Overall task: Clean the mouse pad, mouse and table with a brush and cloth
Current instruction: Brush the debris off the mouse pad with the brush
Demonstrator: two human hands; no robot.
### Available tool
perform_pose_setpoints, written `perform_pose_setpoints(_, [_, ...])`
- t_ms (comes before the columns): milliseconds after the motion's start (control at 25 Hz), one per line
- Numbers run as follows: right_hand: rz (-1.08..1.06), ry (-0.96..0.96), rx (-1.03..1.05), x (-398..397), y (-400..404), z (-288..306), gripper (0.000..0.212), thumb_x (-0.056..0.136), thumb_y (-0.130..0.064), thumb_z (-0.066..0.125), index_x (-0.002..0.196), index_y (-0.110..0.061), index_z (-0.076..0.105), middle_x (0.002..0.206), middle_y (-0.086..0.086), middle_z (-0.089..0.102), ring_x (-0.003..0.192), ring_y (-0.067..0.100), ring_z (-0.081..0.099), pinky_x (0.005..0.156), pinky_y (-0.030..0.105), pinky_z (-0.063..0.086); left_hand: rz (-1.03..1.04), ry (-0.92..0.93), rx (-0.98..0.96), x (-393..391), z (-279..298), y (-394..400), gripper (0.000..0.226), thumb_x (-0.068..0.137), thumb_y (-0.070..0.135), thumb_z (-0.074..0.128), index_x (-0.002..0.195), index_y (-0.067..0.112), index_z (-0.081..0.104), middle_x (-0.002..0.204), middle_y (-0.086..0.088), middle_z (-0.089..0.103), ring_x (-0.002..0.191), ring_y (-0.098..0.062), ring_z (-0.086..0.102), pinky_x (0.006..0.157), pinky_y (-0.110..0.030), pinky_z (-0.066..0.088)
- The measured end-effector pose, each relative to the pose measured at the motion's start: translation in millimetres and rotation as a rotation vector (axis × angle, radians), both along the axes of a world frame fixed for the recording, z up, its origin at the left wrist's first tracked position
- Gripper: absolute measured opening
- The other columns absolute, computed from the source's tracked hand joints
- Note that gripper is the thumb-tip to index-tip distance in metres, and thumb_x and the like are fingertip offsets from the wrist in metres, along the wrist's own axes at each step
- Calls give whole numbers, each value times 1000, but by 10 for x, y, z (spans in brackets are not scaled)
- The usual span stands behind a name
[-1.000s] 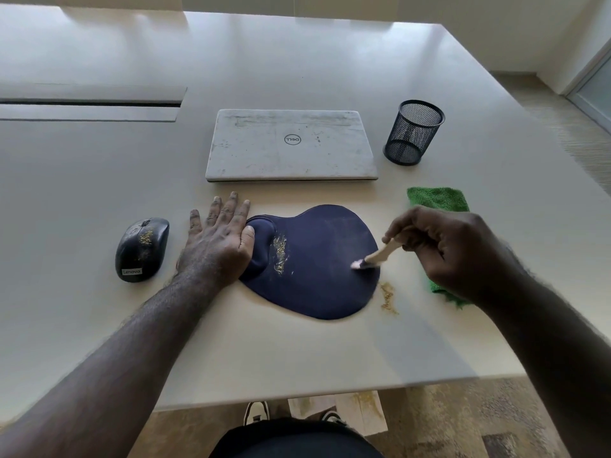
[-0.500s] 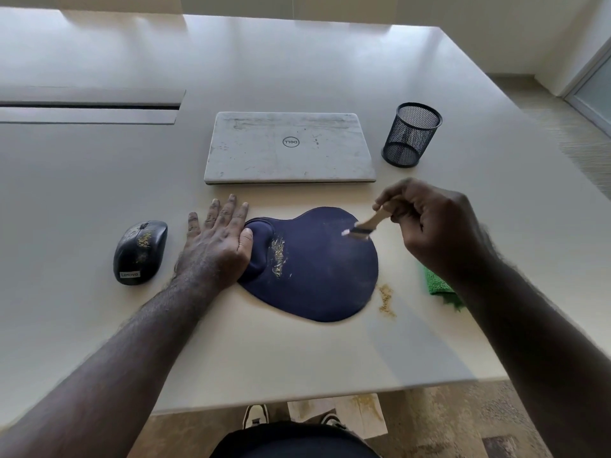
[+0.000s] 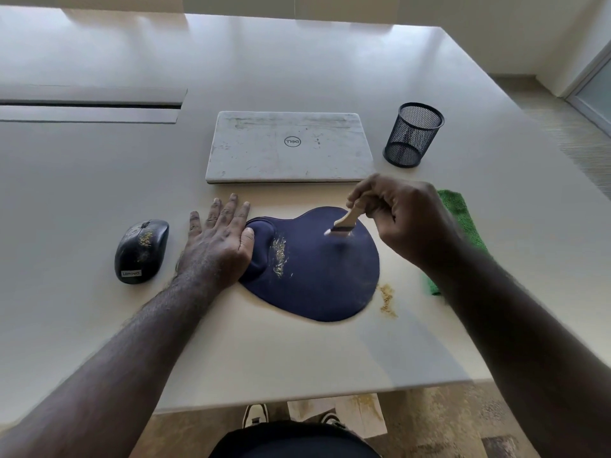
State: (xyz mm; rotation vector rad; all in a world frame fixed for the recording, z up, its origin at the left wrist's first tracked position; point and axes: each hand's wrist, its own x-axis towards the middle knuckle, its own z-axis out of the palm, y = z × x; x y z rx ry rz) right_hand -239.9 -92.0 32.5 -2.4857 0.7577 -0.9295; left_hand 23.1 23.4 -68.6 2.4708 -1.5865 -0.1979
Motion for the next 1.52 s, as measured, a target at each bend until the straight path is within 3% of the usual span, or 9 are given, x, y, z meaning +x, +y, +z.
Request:
perform_pose_setpoints(160, [35, 39, 5, 38, 66, -59, 13, 91, -5, 65, 98, -11, 75, 92, -5, 74, 85, 7, 69, 81, 20, 53, 0, -1, 1, 3, 8, 5, 57, 100, 36, 23, 155, 29, 9, 163, 7, -2, 149, -16, -3, 118, -46, -7])
perform_pose_setpoints(280, [101, 75, 106, -95, 58, 17, 16, 89, -6, 63, 94, -17, 73, 88, -11, 74, 80, 1, 69, 77, 27, 57, 5, 1, 3, -7, 7, 1, 57, 100, 36, 23, 155, 30, 9, 163, 8, -3, 149, -15, -4, 118, -45, -7])
perform_pose_setpoints(600, [98, 121, 101, -417, 193, 84, 20, 88, -1, 62, 93, -17, 73, 82, -16, 71, 76, 1, 69, 70, 24, 56, 6, -16, 3, 0, -10, -1, 57, 100, 36, 23, 155, 29, 9, 163, 7, -2, 149, -16, -3, 118, -46, -8])
perform_pose_setpoints(720, [73, 80, 137, -499, 145, 119, 18, 88, -14, 55, 93, -19, 71, 85, -12, 75, 79, 7, 71, 72, 34, 59, 6, -2, 2, 17, -24, -10, 57, 100, 36, 23, 155, 30, 9, 163, 9, -3, 149, -15, -4, 118, -45, -9])
perform_pose_setpoints(800, [13, 52, 45, -492, 117, 86, 17, 90, -8, 60, 98, -16, 73, 89, -8, 75, 80, 7, 70, 75, 35, 57, 3, 1, 6, 28, -29, -9, 57, 100, 36, 22, 155, 30, 8, 163, 9, -3, 149, -15, -5, 118, -45, -9])
perform_pose_setpoints(1160, [-37, 15, 12, -476, 32, 52, 18, 91, -8, 60, 98, -19, 73, 90, -9, 75, 81, 0, 68, 77, 18, 55, 3, -10, 2, 32, -42, -9, 57, 100, 36, 22, 155, 30, 9, 163, 8, -2, 149, -15, -4, 118, -45, -8])
perform_pose_setpoints(1240, [-62, 23, -25, -393, 56, -15, 16, 93, -5, 62, 100, -13, 74, 92, -3, 75, 80, 3, 67, 79, 20, 54, 4, -8, 6, 25, -37, -3, 57, 100, 36, 22, 155, 30, 8, 163, 8, -3, 149, -15, -4, 118, -45, -8])
perform_pose_setpoints(1360, [-12, 63, 17, -334, 132, -49, 15, 91, -11, 61, 97, -18, 74, 88, -14, 71, 79, -2, 67, 73, 28, 56, 1, -8, 9, 19, -32, -4, 57, 100, 36, 21, 155, 30, 7, 163, 8, -3, 149, -15, -5, 118, -45, -8])
perform_pose_setpoints(1520, [-13, 1, -16, -332, 72, 36, 16, 92, -14, 58, 97, -19, 72, 88, -11, 74, 78, -1, 67, 73, 17, 54, 3, -6, 10, 16, -21, -2, 57, 100, 36, 21, 155, 30, 8, 163, 8, -3, 149, -15, -5, 118, -45, -8])
